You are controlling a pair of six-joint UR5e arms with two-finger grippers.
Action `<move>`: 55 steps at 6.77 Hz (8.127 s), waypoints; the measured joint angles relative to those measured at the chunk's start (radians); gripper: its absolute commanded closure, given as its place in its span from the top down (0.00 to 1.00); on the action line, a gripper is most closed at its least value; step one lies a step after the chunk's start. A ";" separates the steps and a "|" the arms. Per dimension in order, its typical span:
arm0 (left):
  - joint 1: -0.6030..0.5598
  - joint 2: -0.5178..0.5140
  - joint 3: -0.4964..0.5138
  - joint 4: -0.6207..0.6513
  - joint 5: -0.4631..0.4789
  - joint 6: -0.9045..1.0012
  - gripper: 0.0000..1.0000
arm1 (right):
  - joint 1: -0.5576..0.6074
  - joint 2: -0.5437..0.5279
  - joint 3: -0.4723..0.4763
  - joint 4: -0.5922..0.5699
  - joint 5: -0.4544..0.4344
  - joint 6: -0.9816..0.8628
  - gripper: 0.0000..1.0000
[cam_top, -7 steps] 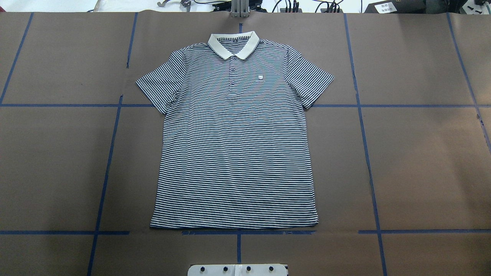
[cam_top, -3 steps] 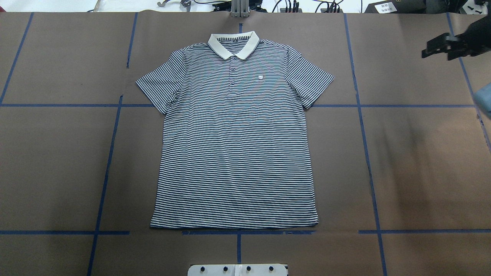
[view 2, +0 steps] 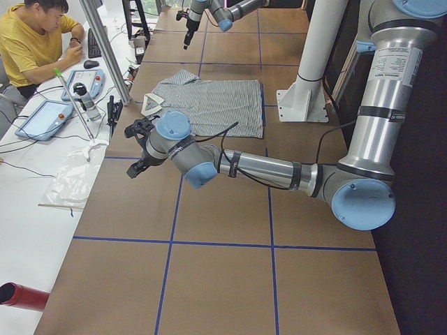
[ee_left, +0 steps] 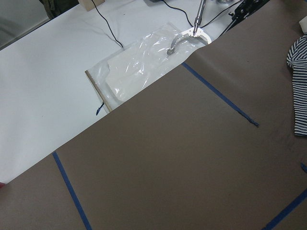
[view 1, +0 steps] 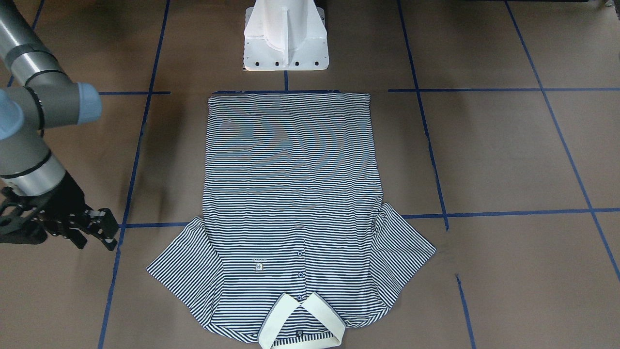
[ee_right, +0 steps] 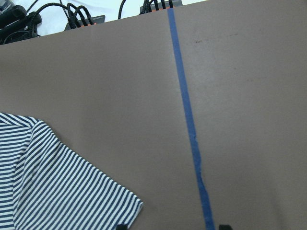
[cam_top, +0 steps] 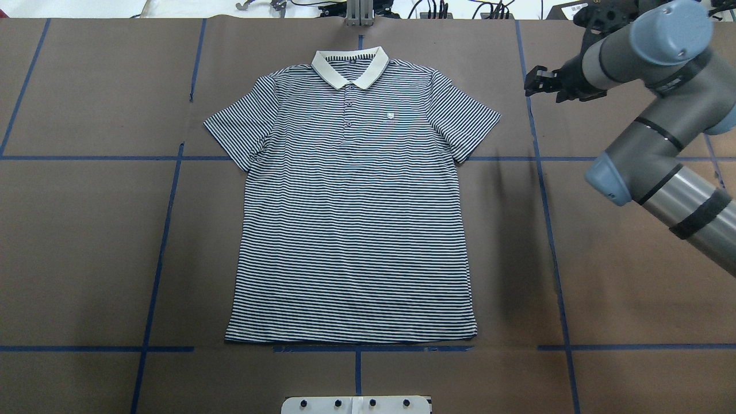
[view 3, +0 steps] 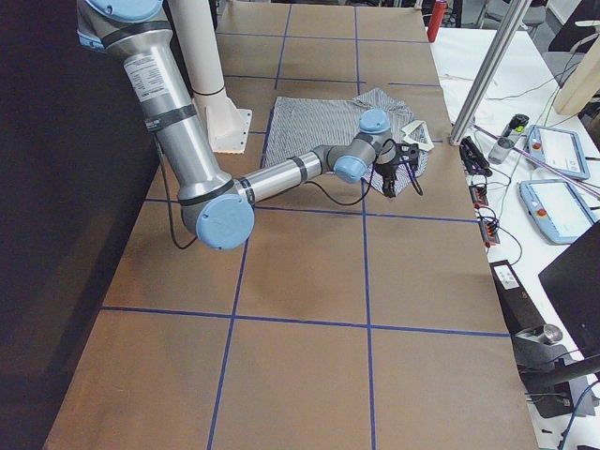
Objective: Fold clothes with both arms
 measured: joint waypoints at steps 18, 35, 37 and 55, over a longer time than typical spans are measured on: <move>0.000 0.002 0.000 -0.001 -0.002 0.010 1.00 | -0.116 0.149 -0.290 0.077 -0.129 0.036 0.45; 0.002 0.009 0.006 -0.017 0.000 -0.005 1.00 | -0.323 0.581 -0.369 -0.369 -0.434 0.412 1.00; 0.052 -0.028 0.005 -0.022 0.001 -0.094 1.00 | -0.245 0.571 -0.334 -0.399 -0.311 0.229 1.00; 0.644 -0.364 0.405 -0.140 0.551 -0.967 0.36 | 0.232 -0.091 0.076 -0.180 0.300 -0.549 1.00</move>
